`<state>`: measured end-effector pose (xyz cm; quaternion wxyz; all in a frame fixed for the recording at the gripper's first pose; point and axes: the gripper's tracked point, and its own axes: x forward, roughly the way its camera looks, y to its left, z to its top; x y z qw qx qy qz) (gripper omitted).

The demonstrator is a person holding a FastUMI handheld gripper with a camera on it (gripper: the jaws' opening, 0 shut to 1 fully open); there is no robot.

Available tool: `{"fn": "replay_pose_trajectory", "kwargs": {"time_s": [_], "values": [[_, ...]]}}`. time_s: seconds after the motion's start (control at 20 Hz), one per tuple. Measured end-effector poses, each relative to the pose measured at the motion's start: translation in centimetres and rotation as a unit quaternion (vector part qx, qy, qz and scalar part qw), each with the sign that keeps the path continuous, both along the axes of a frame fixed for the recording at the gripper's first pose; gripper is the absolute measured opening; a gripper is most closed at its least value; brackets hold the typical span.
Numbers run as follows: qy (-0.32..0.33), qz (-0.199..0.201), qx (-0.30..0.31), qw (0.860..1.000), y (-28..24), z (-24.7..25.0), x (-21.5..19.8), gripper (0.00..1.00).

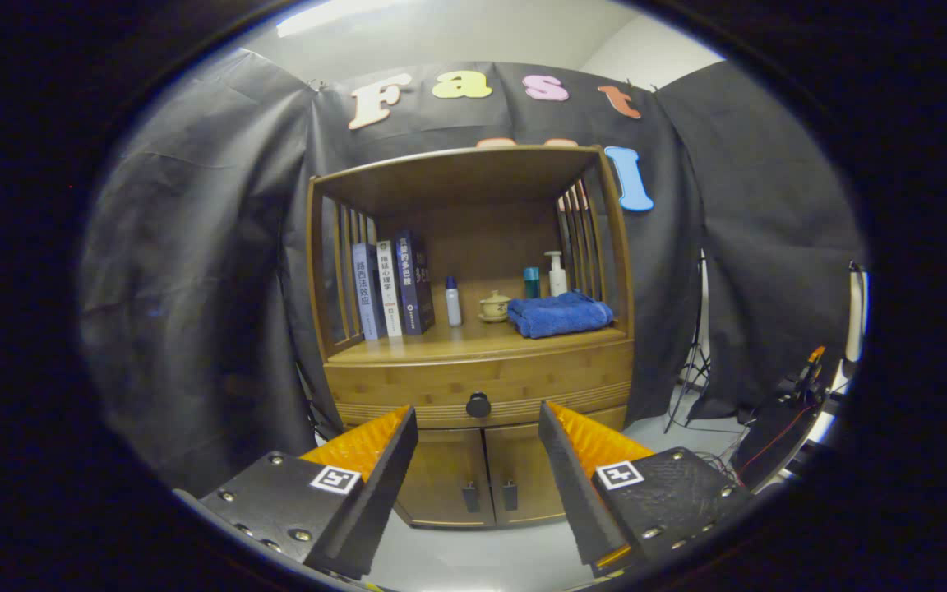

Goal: Pull open the drawer, take out the items inside it, and place them on the countertop above the cabinet.

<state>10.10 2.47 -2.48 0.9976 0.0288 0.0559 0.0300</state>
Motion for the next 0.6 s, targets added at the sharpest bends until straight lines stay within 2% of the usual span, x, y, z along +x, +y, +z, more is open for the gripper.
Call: {"fn": "replay_pose_trajectory", "kwargs": {"time_s": [0.25, 0.4, 0.6], "values": [[0.011, -0.028, -0.031, 0.999, 0.6, -1.8, 8.7, 0.89], [0.022, -0.001, -0.014, 1.000, 2.6, -4.2, 13.1, 0.89], [0.060, 0.012, -0.003, 0.998, 2.6, -8.1, 17.6, 0.89]]}}
